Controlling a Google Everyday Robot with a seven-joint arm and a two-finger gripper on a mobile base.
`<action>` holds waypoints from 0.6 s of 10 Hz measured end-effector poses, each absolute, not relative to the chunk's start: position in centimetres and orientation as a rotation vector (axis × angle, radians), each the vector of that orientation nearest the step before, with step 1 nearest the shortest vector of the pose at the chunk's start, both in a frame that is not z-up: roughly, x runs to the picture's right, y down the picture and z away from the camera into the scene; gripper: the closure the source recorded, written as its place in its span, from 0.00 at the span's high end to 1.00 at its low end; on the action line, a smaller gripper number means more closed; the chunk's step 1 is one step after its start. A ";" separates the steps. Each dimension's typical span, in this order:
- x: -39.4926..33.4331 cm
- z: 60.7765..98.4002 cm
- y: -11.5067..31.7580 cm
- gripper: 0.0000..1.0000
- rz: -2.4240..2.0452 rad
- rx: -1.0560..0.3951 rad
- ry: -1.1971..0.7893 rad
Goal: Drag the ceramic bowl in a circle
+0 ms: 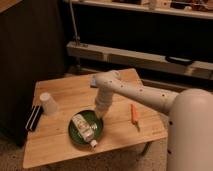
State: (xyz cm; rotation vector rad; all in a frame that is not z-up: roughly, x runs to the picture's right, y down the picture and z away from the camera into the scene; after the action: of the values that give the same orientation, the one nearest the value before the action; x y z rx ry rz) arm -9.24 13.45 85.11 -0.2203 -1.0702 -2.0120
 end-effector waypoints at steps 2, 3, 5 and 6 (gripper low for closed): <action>-13.8 87.4 10.9 0.08 -2.029 -0.174 -1.085; -15.5 88.5 9.3 0.08 -2.028 -0.153 -1.078; -18.3 91.3 5.2 0.08 -2.004 -0.131 -1.044; -18.7 92.2 4.1 0.08 -1.986 -0.135 -1.030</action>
State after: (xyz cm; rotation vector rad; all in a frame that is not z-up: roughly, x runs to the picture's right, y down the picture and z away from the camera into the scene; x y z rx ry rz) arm -18.68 4.10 92.19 -0.1347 -1.0295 -1.9864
